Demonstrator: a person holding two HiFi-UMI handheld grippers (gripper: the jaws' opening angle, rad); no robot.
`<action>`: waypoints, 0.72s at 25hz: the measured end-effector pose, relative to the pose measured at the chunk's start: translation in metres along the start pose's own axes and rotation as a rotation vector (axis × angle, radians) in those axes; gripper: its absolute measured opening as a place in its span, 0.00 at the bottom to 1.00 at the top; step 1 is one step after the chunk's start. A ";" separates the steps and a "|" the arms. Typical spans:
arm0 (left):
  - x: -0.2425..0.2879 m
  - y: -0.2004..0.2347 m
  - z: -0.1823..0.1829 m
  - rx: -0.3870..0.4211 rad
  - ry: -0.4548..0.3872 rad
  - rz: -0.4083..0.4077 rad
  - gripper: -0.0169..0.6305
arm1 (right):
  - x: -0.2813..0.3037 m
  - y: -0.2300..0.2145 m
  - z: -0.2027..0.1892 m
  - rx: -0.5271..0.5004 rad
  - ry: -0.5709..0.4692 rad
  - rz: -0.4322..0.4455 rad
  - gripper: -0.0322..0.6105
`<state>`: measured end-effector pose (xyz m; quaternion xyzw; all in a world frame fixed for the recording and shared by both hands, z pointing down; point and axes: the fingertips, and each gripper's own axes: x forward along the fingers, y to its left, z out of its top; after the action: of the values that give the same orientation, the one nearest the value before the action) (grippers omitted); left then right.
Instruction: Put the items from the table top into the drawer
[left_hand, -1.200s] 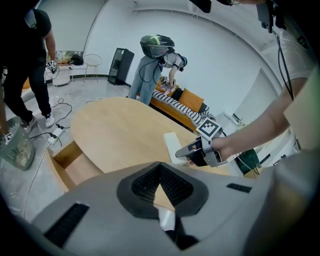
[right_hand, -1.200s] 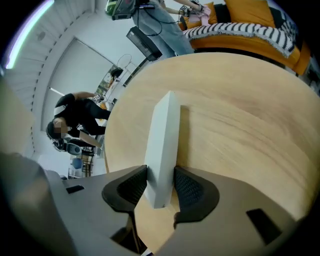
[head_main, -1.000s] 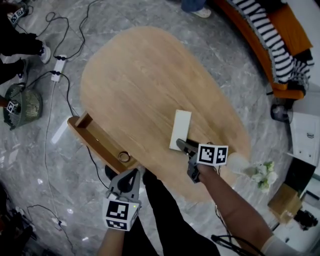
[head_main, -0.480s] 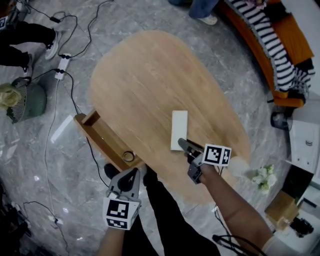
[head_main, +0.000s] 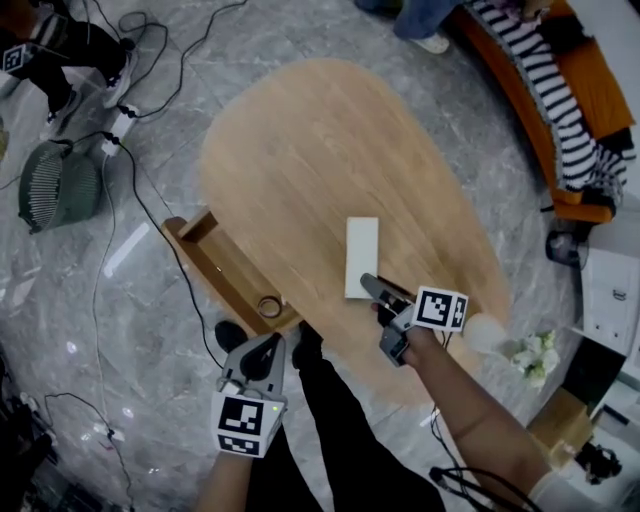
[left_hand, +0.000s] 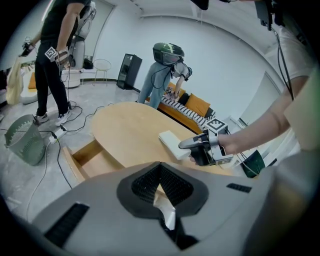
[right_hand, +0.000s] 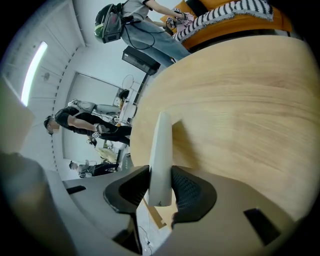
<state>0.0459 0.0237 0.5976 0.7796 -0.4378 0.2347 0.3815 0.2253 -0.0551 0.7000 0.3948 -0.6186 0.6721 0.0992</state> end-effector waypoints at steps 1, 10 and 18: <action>-0.001 0.002 0.000 -0.002 -0.002 0.003 0.03 | 0.001 0.001 -0.001 0.005 0.004 -0.009 0.30; -0.012 0.021 0.003 -0.014 -0.026 0.017 0.03 | 0.020 0.031 -0.014 -0.028 0.045 0.023 0.30; -0.015 0.055 0.003 -0.035 -0.043 0.050 0.03 | 0.053 0.065 -0.032 -0.082 0.101 0.113 0.30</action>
<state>-0.0090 0.0111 0.6063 0.7665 -0.4692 0.2195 0.3797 0.1368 -0.0585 0.6881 0.3202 -0.6610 0.6699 0.1084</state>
